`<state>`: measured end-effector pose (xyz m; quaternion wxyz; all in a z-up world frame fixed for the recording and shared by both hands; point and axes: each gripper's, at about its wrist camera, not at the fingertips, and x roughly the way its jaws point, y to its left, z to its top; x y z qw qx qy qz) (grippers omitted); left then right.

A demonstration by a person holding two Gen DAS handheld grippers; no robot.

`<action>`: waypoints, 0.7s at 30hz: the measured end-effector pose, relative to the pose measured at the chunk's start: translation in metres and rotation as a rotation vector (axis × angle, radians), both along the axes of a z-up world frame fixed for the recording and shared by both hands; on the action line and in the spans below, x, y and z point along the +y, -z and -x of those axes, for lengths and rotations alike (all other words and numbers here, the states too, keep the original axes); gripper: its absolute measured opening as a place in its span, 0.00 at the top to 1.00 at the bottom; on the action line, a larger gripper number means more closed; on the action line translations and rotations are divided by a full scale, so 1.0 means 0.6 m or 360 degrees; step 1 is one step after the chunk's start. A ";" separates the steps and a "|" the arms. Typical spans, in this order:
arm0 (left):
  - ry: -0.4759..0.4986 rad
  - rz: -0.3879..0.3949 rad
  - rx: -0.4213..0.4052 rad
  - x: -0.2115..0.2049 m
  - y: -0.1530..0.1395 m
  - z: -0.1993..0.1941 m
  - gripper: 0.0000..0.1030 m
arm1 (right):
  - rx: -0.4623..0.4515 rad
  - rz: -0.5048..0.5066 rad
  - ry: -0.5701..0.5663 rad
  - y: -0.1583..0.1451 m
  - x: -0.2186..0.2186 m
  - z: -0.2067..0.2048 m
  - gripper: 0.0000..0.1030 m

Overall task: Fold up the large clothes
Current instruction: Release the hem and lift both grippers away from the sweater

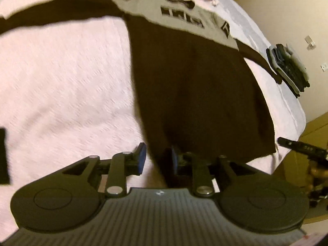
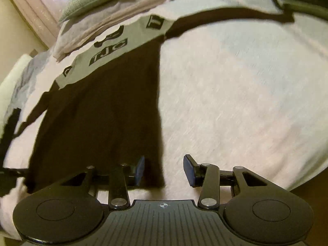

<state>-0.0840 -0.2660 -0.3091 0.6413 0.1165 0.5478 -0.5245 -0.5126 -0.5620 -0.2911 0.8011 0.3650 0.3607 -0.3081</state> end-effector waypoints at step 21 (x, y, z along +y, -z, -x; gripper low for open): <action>0.0192 -0.0174 -0.0112 -0.011 0.005 0.032 0.96 | 0.0217 -0.0078 -0.0171 -0.002 -0.050 0.011 0.88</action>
